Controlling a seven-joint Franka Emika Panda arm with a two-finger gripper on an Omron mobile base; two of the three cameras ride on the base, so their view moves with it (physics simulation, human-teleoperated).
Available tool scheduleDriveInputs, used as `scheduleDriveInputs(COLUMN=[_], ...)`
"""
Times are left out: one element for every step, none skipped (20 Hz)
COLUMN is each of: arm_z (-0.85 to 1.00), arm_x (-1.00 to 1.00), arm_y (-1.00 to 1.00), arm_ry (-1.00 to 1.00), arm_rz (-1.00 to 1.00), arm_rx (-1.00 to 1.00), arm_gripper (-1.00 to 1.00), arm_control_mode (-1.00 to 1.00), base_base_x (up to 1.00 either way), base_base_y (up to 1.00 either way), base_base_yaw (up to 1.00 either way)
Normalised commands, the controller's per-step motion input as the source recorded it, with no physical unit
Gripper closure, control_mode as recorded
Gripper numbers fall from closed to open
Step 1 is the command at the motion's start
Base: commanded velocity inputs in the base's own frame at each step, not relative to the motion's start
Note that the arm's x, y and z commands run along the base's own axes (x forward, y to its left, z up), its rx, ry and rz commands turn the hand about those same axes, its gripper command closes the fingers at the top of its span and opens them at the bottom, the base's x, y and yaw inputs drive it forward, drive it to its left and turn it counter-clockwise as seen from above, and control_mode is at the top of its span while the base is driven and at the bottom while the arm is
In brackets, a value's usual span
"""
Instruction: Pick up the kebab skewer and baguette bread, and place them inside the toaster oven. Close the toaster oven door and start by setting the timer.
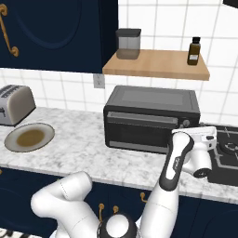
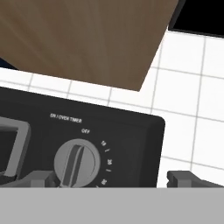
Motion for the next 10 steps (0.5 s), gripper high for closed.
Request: scheduleDriveInputs(arm_z=[0.54,0.54,0.57,0.56,0.65,0.65,0.61,0.59,0.59,0.57], arm_x=[-0.16,-0.19,-0.28,-0.2,-0.18,-0.15,-0.19,-0.19,-0.28,-0.3], arm_y=[-0.29,-0.32,-0.28,-0.25,-0.12,-0.09,-0.03,0.0,-0.04,-0.04], arm_ry=[0.0,0.0,0.0,0.0,0.0,0.0,0.0,0.0,0.0,0.0], arm_rz=[0.0,0.0,0.0,0.0,0.0,0.0,-0.01,-0.02,-0.03,-0.04], arm_rx=[0.02,0.04,0.05,0.06,0.07,0.07,0.09,0.09,0.09,0.09], arm_gripper=[-1.0,-1.0,-1.0,-1.0,-1.0,-1.0,-1.0,-1.0,-1.0,-1.0], arm_control_mode=[-1.0,-1.0,-1.0,-1.0,-1.0,-1.0,-1.0,-1.0,-1.0,-1.0], base_base_x=[0.0,0.0,0.0,0.0,0.0,0.0,0.0,0.0,0.0,0.0], base_base_y=[0.0,0.0,0.0,0.0,0.0,0.0,0.0,0.0,0.0,0.0], base_base_yaw=[0.0,0.0,0.0,0.0,0.0,0.0,0.0,0.0,0.0,0.0])
